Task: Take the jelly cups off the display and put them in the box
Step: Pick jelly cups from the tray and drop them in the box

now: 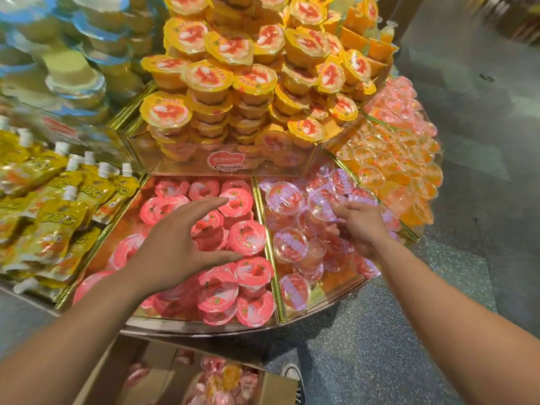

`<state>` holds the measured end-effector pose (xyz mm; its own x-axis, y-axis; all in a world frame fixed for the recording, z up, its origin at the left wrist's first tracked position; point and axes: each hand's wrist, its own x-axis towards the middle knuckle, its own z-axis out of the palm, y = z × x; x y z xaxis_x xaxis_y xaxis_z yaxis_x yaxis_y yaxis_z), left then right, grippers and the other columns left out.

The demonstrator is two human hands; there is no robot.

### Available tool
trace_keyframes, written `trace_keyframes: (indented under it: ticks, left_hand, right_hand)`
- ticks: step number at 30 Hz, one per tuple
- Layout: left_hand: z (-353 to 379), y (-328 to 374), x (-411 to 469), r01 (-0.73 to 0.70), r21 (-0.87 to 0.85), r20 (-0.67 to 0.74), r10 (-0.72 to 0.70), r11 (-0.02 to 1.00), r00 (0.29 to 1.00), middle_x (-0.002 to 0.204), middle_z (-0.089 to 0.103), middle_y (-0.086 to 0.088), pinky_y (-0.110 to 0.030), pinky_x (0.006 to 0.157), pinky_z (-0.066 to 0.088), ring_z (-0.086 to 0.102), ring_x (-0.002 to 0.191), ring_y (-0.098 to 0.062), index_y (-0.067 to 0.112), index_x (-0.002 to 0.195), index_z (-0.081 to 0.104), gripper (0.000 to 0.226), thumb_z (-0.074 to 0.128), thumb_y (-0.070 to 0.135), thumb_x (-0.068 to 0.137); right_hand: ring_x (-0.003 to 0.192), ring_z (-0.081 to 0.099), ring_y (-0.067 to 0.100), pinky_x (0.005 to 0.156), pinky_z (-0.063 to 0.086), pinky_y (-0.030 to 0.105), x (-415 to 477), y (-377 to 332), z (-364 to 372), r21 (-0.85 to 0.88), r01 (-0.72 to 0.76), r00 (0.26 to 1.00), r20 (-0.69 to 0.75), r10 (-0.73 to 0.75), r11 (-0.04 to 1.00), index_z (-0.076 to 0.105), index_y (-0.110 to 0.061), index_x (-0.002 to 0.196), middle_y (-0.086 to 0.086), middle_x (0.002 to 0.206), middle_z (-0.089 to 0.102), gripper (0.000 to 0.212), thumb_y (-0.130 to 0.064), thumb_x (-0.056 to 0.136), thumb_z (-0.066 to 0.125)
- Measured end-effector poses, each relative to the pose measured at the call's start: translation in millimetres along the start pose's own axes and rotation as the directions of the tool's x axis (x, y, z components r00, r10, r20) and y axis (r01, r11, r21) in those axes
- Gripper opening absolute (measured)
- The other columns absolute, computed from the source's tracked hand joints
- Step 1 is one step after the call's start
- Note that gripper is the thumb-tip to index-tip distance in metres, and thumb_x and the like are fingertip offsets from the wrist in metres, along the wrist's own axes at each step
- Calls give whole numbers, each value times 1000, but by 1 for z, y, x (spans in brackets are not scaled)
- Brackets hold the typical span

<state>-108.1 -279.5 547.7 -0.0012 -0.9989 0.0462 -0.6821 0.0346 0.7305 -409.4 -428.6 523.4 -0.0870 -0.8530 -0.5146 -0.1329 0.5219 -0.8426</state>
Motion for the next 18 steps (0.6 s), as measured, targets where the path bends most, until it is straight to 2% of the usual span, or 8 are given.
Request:
trace_keyframes:
  ticks: [3,6,8,10,11,14,15,18]
  left_hand:
    - [2,2,-4,4,1,7,-4,1000,1000,142,43,26,-25,109,32,38,132,4,52,138,43,93,66,82,53]
    - [-1,1,-5,18,12,26,-19,1000,999,144,43,25,-27,111,31,37,134,2,49,141,43,97,64,84,53]
    - [-4,1,-5,17,34,43,-18,999,999,148,42,21,-28,112,29,35,137,0,46,145,42,99,63,84,55]
    - [-7,0,-6,-16,89,56,11,996,998,152,37,20,-29,116,22,28,143,-2,42,147,41,98,59,85,60]
    - [-8,0,-7,-34,121,62,26,992,998,153,33,20,-30,118,18,23,146,-3,41,148,39,98,56,86,63]
    - [-14,0,-11,-71,213,83,54,974,995,162,20,17,-37,123,7,5,152,-4,38,153,33,97,45,88,71]
    - [-16,0,-13,-77,237,95,56,969,994,164,16,15,-41,124,4,1,153,-5,38,154,30,96,42,89,73]
    - [-23,0,-22,-72,284,121,39,956,992,167,5,12,-41,122,-6,-9,153,-9,40,157,20,96,30,90,75]
  right_hand:
    - [62,69,25,54,61,31,-4,-3,2,-31,5,999,34,-4,1000,54,9,129,16,95,64,50,-21,93,72]
    - [69,73,30,61,63,41,-10,-5,1,-155,50,998,55,-42,987,49,2,138,14,98,68,59,-33,95,69]
    - [72,74,30,68,63,48,-15,-8,0,-315,119,992,3,-125,942,52,-3,137,7,107,67,63,-48,95,64]
    - [93,73,29,84,59,51,-22,-11,-2,-563,222,955,-40,-294,796,55,-8,137,2,120,66,69,-62,93,56]
    - [107,68,27,94,54,49,-29,-12,-3,-667,267,924,-28,-381,696,55,-10,137,3,126,65,67,-62,95,52]
    - [135,46,28,113,36,44,-58,-12,-4,-797,446,789,136,-599,407,50,-10,143,11,145,53,62,-55,100,47]
    - [142,36,28,118,28,44,-72,-13,-1,-809,484,765,207,-610,333,45,-11,147,12,152,44,65,-56,100,45]
    - [155,3,24,125,5,43,-107,-8,12,-819,543,761,386,-521,187,25,-22,158,5,167,13,76,-68,98,32]
